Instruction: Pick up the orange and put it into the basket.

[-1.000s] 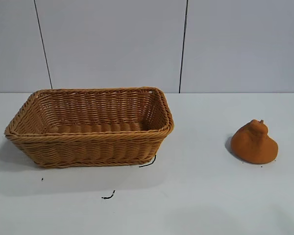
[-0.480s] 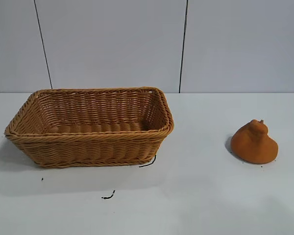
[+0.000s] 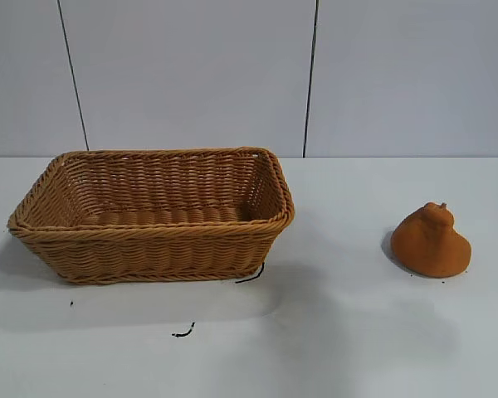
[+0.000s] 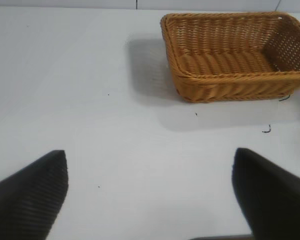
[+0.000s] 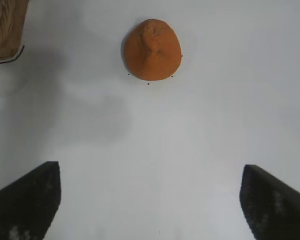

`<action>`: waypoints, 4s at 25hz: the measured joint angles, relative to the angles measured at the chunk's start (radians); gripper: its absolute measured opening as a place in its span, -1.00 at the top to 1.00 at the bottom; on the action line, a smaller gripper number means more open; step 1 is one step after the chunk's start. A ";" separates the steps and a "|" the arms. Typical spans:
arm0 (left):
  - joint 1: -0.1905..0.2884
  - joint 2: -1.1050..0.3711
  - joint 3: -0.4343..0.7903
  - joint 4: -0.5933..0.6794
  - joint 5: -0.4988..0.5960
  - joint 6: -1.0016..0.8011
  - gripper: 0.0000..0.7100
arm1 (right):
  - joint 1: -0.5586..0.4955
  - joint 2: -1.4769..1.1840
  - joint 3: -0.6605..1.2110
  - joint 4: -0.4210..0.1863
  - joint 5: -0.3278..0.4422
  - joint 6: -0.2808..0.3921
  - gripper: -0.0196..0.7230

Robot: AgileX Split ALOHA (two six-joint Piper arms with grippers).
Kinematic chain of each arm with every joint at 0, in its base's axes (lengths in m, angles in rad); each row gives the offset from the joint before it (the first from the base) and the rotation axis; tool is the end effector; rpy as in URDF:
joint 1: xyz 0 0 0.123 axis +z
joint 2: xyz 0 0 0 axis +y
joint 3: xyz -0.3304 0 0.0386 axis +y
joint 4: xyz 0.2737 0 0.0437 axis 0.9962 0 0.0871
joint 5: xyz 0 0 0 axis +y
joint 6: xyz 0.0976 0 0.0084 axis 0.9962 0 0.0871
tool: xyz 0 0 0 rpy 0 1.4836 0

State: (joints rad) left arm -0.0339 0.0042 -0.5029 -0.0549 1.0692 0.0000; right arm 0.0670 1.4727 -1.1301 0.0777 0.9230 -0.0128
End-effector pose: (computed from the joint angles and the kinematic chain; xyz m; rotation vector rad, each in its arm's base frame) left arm -0.0243 -0.0039 0.2867 0.0376 2.0536 -0.0869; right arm 0.3148 0.0272 0.3145 -0.0621 2.7486 0.1128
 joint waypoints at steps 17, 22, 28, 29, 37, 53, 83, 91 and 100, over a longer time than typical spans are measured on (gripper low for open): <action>0.000 0.000 0.000 0.000 0.000 0.000 -0.80 | 0.000 0.645 -0.339 0.041 -0.037 -0.005 -0.92; 0.000 0.000 0.000 0.000 0.000 0.000 -0.80 | 0.000 0.696 -0.339 0.027 -0.036 -0.005 -0.92; 0.000 0.000 0.000 0.000 0.000 0.000 -0.80 | 0.000 0.696 -0.343 0.017 -0.030 -0.005 -0.06; 0.000 0.000 0.000 0.000 0.000 0.000 -0.80 | 0.000 0.696 -0.346 0.016 -0.020 -0.005 0.19; 0.000 0.000 0.000 0.000 0.000 0.000 -0.80 | 0.000 0.692 -0.486 0.010 0.142 -0.005 0.75; 0.000 0.000 0.000 0.000 0.000 0.000 -0.80 | 0.203 0.644 -0.992 -0.026 0.289 0.027 0.75; 0.000 0.000 0.000 0.000 -0.001 0.000 -0.80 | 0.576 0.893 -0.994 0.008 0.022 0.079 -0.72; 0.000 0.000 0.000 0.000 -0.001 0.000 -0.80 | 0.470 0.783 -0.998 -0.056 0.067 0.081 -0.76; 0.000 0.000 0.000 0.000 -0.001 0.000 -0.80 | 0.220 0.779 -1.000 -0.110 0.159 0.082 -0.76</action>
State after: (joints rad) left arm -0.0339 0.0042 -0.5029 -0.0549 1.0681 0.0000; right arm 0.2874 2.2518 -2.1303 -0.0323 1.0820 0.0697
